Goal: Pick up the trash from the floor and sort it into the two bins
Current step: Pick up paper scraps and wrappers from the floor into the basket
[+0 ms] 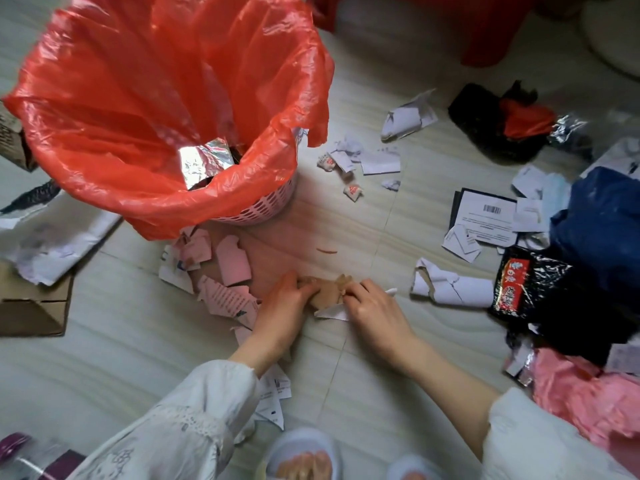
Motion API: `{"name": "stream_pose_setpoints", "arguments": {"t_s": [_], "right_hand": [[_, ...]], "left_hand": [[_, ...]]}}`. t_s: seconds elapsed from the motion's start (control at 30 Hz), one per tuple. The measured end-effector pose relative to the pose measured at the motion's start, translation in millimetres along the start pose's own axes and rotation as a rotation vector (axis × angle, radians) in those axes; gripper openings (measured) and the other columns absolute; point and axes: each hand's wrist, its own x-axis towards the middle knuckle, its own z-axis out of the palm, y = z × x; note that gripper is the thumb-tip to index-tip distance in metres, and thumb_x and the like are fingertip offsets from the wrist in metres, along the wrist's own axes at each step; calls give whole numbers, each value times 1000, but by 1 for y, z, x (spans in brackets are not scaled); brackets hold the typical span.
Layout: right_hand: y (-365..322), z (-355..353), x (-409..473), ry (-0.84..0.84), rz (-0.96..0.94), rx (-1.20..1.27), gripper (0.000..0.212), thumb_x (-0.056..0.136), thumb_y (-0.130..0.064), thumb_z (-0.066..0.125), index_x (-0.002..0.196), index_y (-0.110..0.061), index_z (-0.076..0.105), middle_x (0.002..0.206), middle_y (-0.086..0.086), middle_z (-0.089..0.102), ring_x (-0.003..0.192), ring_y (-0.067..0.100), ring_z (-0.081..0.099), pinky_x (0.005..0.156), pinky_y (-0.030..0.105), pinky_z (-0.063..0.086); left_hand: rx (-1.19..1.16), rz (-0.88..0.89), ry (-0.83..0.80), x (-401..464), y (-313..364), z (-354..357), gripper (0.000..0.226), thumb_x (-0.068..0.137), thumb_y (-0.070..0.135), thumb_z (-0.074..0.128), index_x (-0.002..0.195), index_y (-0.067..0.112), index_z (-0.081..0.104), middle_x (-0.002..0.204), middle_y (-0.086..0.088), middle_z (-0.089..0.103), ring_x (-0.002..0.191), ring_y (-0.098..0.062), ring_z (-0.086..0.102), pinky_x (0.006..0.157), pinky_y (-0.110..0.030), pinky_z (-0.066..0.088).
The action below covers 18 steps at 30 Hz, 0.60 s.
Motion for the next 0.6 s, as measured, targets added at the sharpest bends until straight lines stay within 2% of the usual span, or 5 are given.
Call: {"name": "stream_pose_setpoints", "arguments": {"t_s": [0.07, 0.13, 0.27, 0.4, 0.6], "right_hand": [[4, -6, -4, 10, 40, 41, 7, 63, -10, 59, 60, -12, 65, 64, 0, 62, 59, 19, 59, 45, 20, 42], [12, -13, -6, 28, 115, 106, 12, 56, -4, 73, 61, -10, 64, 63, 2, 62, 60, 23, 61, 45, 20, 44], [31, -39, -7, 175, 315, 212, 11, 66, 1, 69, 75, -6, 67, 68, 7, 65, 65, 30, 62, 60, 30, 47], [41, -92, 4, 396, 485, 337, 11, 73, 4, 63, 81, -1, 68, 75, 12, 67, 70, 32, 62, 66, 22, 34], [13, -204, 48, 603, 568, 637, 9, 84, -5, 63, 90, -5, 69, 81, 4, 66, 74, 22, 61, 71, 33, 46]], "left_hand": [[-9, -53, -38, -1, 7, -5, 36, 89, 23, 47, 124, 26, 56, 116, 1, 48, 111, -24, 48, 79, -26, 36], [-84, -38, 16, 1, 13, -13, 43, 89, 6, 49, 127, 25, 55, 124, -9, 50, 112, -27, 49, 82, -25, 36], [-190, 7, 131, 7, 25, -36, 42, 85, 5, 53, 121, 25, 60, 113, -12, 53, 102, -32, 54, 79, -32, 46], [-160, 155, 266, 15, 61, -78, 28, 79, 12, 51, 103, 20, 64, 90, -13, 58, 75, -34, 61, 54, -40, 52], [-167, 347, 724, 9, 111, -181, 31, 75, 9, 43, 95, 12, 66, 84, -13, 59, 74, -29, 60, 55, -36, 51]]}}
